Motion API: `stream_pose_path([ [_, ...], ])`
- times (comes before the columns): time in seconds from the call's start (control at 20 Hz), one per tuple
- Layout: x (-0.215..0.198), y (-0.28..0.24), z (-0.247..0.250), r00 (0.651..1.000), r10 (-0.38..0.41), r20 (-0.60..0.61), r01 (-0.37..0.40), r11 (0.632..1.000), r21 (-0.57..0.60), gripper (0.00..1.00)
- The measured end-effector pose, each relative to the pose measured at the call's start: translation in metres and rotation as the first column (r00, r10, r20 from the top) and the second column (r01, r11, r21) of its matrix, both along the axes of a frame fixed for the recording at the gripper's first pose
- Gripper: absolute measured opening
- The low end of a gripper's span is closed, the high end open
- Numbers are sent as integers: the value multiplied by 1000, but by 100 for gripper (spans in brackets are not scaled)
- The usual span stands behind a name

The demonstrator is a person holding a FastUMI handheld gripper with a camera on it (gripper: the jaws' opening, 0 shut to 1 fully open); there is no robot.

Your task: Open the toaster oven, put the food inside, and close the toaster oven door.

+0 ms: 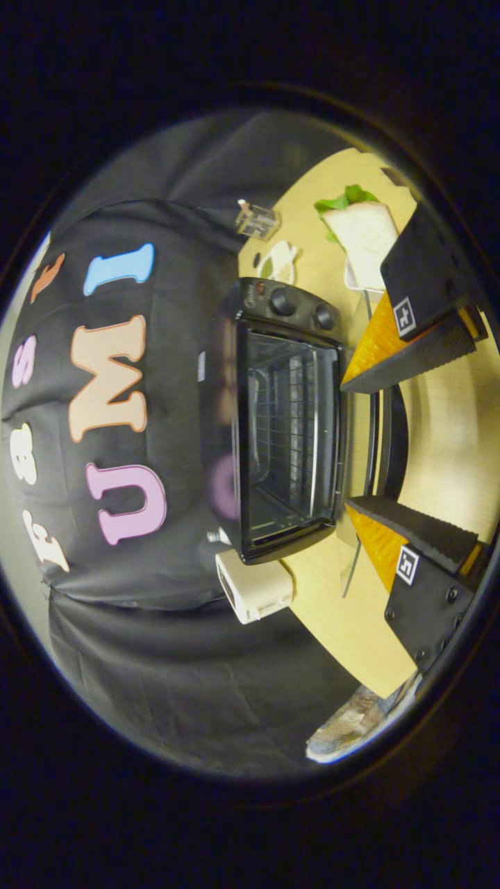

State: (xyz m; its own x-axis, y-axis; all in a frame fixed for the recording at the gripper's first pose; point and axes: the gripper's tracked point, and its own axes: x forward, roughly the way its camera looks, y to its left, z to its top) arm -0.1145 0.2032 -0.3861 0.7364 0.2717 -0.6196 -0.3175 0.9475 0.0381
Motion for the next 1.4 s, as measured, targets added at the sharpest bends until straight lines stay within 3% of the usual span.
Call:
stream_pose_path([
  [0.2, -3, -7, -34, 988, -31, -153, 36, 999, 26, 91],
  [0.75, -20, -18, -86, 970, 36, -239, -66, 991, -116, 90],
  [0.9, -19, -17, -88, 978, 77, -194, -106, 984, -146, 90],
  [1.4, -11, -17, -91, 986, 86, -143, -103, 987, -120, 90],
])
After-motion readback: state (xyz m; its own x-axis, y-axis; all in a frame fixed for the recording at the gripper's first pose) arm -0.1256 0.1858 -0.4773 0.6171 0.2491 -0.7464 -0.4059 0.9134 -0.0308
